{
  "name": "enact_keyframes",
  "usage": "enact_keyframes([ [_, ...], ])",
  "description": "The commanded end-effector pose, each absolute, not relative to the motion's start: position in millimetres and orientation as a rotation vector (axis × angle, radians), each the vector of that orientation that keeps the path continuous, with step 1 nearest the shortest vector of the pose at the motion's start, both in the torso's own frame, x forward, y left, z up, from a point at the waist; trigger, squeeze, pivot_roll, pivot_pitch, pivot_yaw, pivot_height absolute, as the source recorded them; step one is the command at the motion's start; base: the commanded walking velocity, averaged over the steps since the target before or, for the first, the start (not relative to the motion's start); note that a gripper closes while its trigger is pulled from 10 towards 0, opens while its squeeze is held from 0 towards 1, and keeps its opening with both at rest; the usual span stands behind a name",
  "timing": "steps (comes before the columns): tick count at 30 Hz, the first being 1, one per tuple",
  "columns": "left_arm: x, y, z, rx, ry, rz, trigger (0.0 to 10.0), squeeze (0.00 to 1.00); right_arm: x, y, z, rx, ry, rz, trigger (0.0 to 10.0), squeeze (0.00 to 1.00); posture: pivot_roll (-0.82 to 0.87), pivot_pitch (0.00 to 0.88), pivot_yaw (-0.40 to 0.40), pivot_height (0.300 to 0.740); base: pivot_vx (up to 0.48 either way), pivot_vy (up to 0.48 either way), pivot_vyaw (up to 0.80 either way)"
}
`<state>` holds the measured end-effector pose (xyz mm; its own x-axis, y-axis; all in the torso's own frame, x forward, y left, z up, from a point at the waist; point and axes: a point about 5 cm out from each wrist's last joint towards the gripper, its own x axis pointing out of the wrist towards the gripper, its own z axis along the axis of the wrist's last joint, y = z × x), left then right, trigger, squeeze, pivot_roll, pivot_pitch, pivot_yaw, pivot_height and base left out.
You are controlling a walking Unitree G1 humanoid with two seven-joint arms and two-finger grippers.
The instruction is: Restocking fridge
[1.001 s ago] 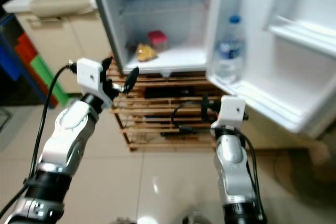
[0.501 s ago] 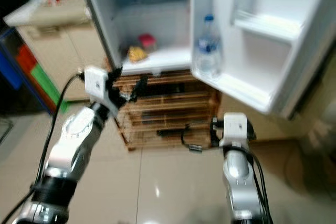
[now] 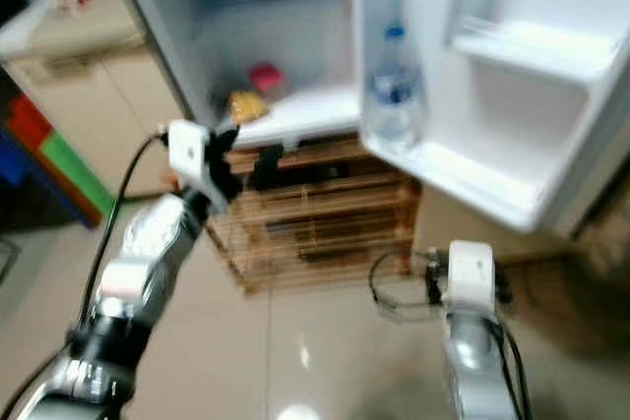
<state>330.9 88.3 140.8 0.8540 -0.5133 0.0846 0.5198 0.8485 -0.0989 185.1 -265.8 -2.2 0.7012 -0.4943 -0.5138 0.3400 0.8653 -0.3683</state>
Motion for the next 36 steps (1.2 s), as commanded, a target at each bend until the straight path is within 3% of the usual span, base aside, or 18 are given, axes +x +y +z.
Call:
enact_keyframes([
  [1,333,99,132,-0.090,0.000,-0.505,10.0,0.00,194,-260,0,-0.241,0.624,-0.453,10.0,0.00,-0.23,0.000,0.153,0.740,0.000,0.000,0.00],
  [2,337,108,110,-0.039,0.126,-0.451,10.0,0.00,179,-270,-15,-0.239,0.721,-0.482,10.0,0.00,-0.22,0.000,0.153,0.740,0.000,0.000,0.00],
  [4,338,117,96,-0.038,0.196,-0.420,10.0,0.00,166,-282,-26,-0.223,0.790,-0.529,10.0,0.00,-0.23,0.000,0.152,0.740,0.000,0.000,0.00],
  [10,337,118,79,0.101,0.287,-0.442,10.0,0.00,166,-326,-15,-0.301,0.759,-0.712,10.0,0.00,-0.23,0.000,0.162,0.740,0.000,0.000,0.00],
  [14,316,113,42,0.163,0.534,-0.611,10.0,0.00,177,-365,18,-0.428,0.642,-0.847,10.0,0.00,-0.22,0.000,0.163,0.740,0.000,0.000,0.00],
  [16,304,115,23,0.089,0.692,-0.619,10.0,0.00,188,-387,48,-0.523,0.533,-0.914,10.0,0.00,-0.22,0.000,0.163,0.740,0.000,0.000,0.00],
  [22,304,114,19,0.193,0.685,-0.635,10.0,0.00,202,-428,100,-0.602,0.403,-1.044,10.0,0.00,-0.21,0.000,0.148,0.740,0.000,0.000,0.00],
  [30,302,132,14,0.155,0.738,-0.566,10.0,0.00,222,-434,129,-0.555,0.288,-1.029,10.0,0.00,-0.20,0.000,0.142,0.740,0.000,0.000,0.00],
  [36,299,136,11,0.203,0.735,-0.576,10.0,0.00,259,-404,139,-0.404,0.134,-0.846,10.0,0.00,-0.19,0.000,0.141,0.740,0.000,0.000,0.00],
])
